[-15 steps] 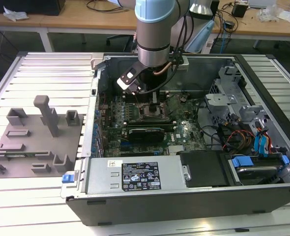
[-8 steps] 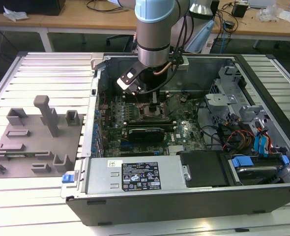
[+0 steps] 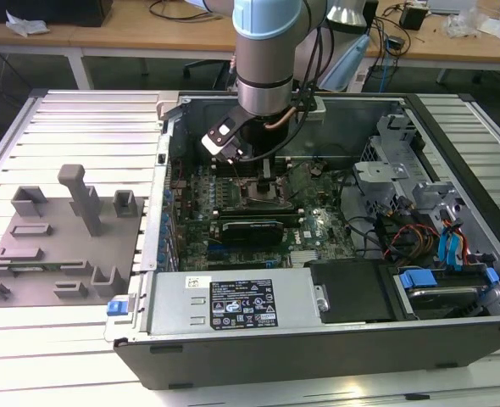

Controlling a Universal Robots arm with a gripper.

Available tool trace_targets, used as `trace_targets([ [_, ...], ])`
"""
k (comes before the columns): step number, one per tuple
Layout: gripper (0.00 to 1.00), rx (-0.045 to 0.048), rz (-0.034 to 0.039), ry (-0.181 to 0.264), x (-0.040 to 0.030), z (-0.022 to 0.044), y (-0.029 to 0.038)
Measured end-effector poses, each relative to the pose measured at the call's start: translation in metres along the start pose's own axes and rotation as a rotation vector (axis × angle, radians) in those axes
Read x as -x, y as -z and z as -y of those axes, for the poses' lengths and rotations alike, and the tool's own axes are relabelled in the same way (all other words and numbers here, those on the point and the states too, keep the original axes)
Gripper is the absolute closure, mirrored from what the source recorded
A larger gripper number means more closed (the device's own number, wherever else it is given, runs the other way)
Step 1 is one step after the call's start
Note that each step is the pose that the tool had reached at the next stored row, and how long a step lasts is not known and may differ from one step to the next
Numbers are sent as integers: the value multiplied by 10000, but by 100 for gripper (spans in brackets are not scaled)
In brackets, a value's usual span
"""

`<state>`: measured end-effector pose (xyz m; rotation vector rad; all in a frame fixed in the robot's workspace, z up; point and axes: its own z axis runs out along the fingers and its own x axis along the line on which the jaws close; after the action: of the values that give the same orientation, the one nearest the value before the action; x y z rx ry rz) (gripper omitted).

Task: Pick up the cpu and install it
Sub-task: 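Place the cpu into insertion slot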

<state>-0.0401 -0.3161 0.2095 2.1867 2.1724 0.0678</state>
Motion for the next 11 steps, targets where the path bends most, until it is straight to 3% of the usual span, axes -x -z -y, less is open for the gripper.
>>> trace_targets([
  [4,89,0,-1,-1,21,1,-7],
  [11,89,-5,7,2,23,6,-78],
])
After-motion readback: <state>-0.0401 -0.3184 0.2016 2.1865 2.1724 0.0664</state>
